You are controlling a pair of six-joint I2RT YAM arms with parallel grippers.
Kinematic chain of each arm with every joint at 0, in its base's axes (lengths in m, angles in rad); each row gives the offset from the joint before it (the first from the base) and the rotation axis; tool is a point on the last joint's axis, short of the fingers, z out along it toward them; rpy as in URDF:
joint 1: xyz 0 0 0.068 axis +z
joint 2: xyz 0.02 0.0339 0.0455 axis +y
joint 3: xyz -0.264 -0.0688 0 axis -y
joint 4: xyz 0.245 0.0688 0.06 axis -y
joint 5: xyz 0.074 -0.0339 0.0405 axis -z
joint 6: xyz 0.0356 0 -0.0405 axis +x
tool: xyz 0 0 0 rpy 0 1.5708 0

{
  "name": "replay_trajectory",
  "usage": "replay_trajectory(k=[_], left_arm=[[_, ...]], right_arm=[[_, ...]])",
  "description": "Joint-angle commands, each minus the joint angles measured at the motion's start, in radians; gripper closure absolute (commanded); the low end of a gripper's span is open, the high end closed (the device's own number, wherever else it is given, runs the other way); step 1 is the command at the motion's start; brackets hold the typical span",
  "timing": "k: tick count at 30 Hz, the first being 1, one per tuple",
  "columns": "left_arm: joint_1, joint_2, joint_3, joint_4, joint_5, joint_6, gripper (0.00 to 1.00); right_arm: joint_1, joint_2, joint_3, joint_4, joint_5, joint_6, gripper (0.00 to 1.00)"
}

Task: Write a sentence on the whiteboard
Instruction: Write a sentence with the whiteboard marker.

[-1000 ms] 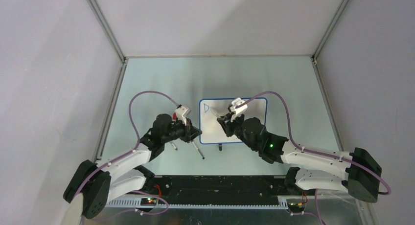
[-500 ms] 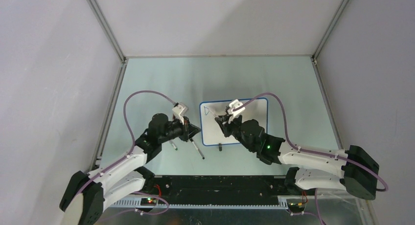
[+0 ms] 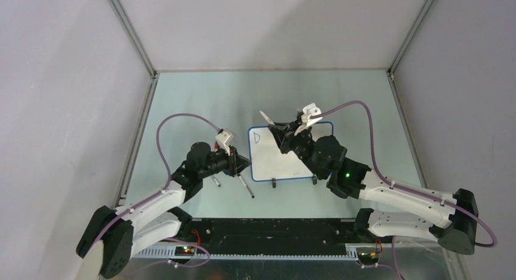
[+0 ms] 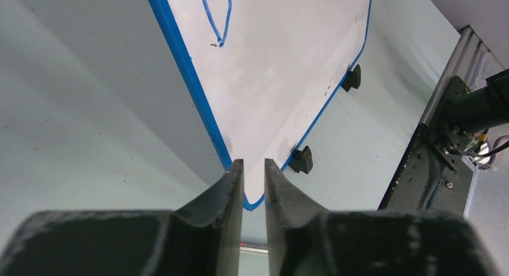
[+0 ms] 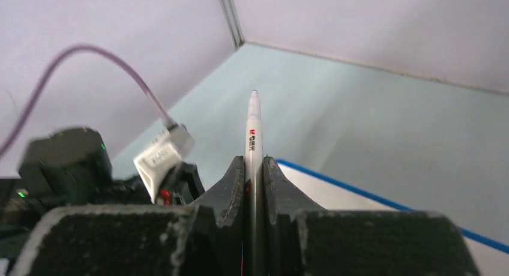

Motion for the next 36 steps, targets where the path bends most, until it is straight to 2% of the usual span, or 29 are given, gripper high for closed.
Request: replay_trajectory(k=[1, 4, 9, 14, 16, 19, 24, 29, 36], left_arm=[[-0.004, -0.002, -0.013, 0.057, 0.007, 0.005, 0.69], [-0.004, 0.022, -0.008, 0.061, 0.004, 0.007, 0.63], [-0.004, 0.075, 0.021, 0.051, -0.018, 0.012, 0.61], [0.004, 0.059, 0.004, 0.074, -0.073, 0.029, 0.37], [0.012, 0.042, -0.006, 0.077, -0.090, 0.034, 0.35], [0.025, 0.044, -0.007, 0.082, -0.086, 0.036, 0.35], [0.036, 0.123, 0.039, 0.074, -0.048, 0.036, 0.41], [0.039, 0.210, 0.093, 0.062, -0.006, 0.036, 0.49], [0.040, 0.231, 0.105, 0.057, 0.015, 0.032, 0.56]], right_arm=[[-0.021, -0.011, 0.067, -0.007, 0.036, 0.058, 1.00], [-0.025, -0.018, 0.064, -0.091, 0.010, 0.095, 1.00], [-0.003, -0.038, 0.035, -0.196, -0.033, 0.106, 1.00], [0.000, -0.111, 0.031, -0.330, -0.054, 0.108, 1.00], [-0.001, -0.140, 0.017, -0.352, -0.054, 0.103, 1.00], [-0.008, -0.176, -0.013, -0.375, -0.061, 0.097, 1.00], [-0.016, -0.177, -0.035, -0.370, -0.072, 0.114, 1.00], [-0.014, -0.116, -0.037, -0.324, -0.056, 0.152, 1.00], [-0.010, -0.049, -0.037, -0.274, -0.032, 0.182, 1.00]])
